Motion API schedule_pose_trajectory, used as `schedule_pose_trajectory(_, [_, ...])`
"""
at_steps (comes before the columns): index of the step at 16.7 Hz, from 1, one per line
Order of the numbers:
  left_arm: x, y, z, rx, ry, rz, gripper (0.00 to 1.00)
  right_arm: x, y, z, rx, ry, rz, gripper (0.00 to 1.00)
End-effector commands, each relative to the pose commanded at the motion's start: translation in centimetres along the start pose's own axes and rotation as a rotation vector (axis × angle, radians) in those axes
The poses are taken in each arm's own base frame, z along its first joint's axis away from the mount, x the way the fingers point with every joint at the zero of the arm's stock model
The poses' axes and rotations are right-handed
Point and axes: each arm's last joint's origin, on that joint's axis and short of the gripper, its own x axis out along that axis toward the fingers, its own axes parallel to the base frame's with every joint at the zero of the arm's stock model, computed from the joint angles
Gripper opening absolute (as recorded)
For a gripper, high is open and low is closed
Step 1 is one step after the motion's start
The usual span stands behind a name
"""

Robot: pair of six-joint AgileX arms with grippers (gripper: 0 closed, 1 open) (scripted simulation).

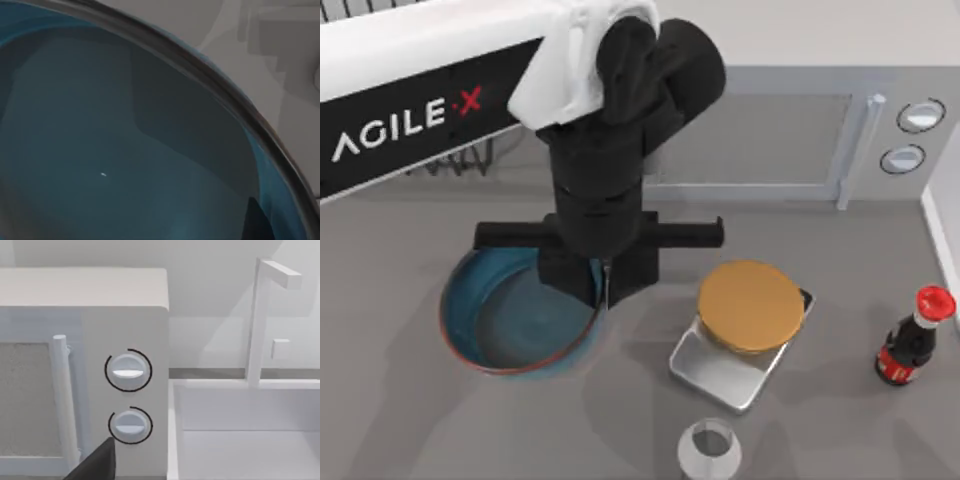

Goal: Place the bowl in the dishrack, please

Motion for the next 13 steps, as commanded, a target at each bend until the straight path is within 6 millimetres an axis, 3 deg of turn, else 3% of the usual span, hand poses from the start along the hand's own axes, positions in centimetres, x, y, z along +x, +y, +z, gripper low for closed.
schedule_pose_trajectory(3, [-4.8,0.6,-0.7,0.003,-0.003,-0.003,0.00,0.0,0.0,0.0,0.000,0.000,0.000,1.00])
schedule_pose_trajectory(6, [-8.0,1.4,-1.4,0.004,-0.015,-0.013,0.00,0.0,0.0,0.0,0.000,0.000,0.000,1.00])
schedule_pose_trajectory(13, [-8.6,1.7,-1.5,0.003,-0.017,-0.015,0.00,0.0,0.0,0.0,0.000,0.000,0.000,1.00])
